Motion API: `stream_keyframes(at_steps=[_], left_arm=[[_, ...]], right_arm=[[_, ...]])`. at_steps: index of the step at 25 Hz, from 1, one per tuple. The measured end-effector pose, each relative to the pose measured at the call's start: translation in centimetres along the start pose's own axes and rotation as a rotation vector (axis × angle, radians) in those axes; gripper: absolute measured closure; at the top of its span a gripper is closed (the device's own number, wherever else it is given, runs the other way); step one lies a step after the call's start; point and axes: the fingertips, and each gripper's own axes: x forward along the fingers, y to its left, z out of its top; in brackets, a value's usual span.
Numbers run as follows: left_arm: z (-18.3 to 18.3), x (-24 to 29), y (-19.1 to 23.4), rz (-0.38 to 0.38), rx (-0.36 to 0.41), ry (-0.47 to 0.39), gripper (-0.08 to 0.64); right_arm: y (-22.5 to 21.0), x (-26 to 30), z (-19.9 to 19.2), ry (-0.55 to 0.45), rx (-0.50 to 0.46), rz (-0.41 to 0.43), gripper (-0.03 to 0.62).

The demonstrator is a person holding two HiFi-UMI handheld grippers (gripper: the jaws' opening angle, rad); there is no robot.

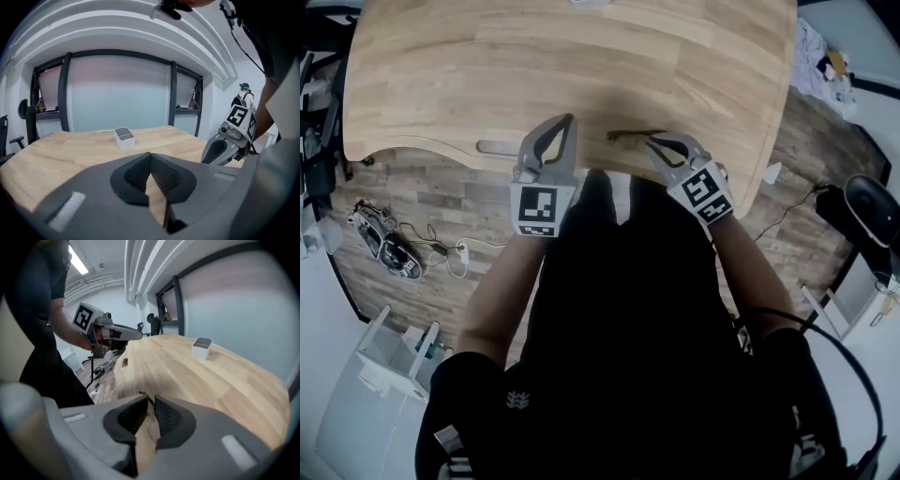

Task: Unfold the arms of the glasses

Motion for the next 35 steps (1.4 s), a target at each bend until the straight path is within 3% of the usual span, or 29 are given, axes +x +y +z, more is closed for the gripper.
stream_keyframes(at_steps=[2, 10, 17, 23, 27, 32, 35], left_arm=[[-0.8, 0.4, -0.1, 0.018, 0.001, 0.015, 0.555], [-3.5, 1.6, -0.6, 0.060, -0.007, 0.070, 0.554], [-4.6, 0.7, -0.6, 0.067, -0.025, 0.092, 0.555], [-5.2, 0.3, -0.7, 0.052, -0.038, 0.100, 0.554], [-5.4, 1.0, -2.2, -0.041, -0.058, 0.096, 0.548], [-6.3, 2.0, -6.0, -0.233, -0.068, 0.111, 0.375], [-7.0, 2.7, -7.8, -0.308, -0.071, 0.133, 0.343]], right_arm=[[0.0, 1.2, -1.0, 0.046, -0.053, 0.043, 0.545], [-0.8, 4.3, -2.7, 0.129, -0.238, 0.064, 0.545], [-0.2, 5.6, -3.6, 0.196, -0.277, 0.092, 0.565], [0.2, 4.7, -2.4, 0.154, -0.297, 0.084, 0.569], [0.0, 4.0, -1.9, 0.075, -0.262, 0.092, 0.569], [-0.6, 3.1, -1.2, -0.041, -0.199, 0.096, 0.569], [-0.8, 2.5, -1.2, -0.071, -0.196, 0.088, 0.569]])
